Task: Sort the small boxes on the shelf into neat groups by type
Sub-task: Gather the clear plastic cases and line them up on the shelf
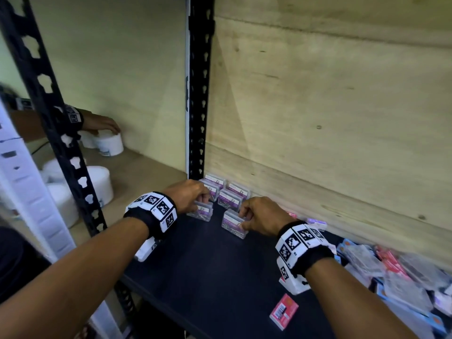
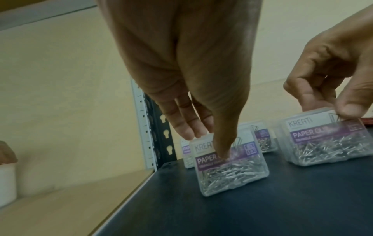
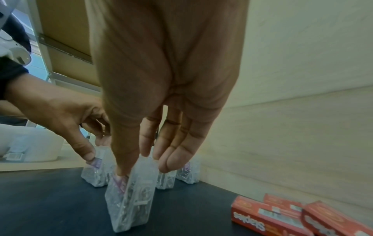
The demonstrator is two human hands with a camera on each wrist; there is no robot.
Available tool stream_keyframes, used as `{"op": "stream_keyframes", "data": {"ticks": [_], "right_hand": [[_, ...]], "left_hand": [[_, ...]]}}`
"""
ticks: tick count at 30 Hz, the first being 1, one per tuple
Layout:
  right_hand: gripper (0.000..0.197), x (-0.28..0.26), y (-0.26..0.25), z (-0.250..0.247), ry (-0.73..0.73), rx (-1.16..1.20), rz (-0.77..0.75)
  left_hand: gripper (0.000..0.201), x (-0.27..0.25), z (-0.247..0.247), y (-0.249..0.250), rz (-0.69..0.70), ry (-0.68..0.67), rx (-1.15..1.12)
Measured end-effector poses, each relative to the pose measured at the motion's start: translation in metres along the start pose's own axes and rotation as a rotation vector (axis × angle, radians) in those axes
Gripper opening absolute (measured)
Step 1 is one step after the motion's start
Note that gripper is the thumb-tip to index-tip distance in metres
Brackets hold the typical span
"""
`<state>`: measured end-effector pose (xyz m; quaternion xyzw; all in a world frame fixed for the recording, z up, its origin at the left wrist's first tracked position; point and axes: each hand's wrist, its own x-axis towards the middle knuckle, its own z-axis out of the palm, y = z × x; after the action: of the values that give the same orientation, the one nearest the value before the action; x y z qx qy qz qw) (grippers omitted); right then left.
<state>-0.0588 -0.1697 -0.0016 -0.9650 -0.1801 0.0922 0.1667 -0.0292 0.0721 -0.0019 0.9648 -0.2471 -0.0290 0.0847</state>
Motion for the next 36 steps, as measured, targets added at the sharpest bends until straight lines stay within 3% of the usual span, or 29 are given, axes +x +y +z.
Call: {"op": "stream_keyframes", "data": {"ticks": [20, 36], "right_hand": [[0.022, 0.04, -0.023, 0.008, 0.081, -0.115, -0.028], [0.041, 0.009, -0.003, -0.01, 0.022, -0.105, -0.051]], "left_hand": [[0.024, 0.025, 0.006, -0.034, 0.045, 0.071, -0.008], [0.031, 0.015, -0.022, -0.004, 0.032, 0.024, 0.041]]}}
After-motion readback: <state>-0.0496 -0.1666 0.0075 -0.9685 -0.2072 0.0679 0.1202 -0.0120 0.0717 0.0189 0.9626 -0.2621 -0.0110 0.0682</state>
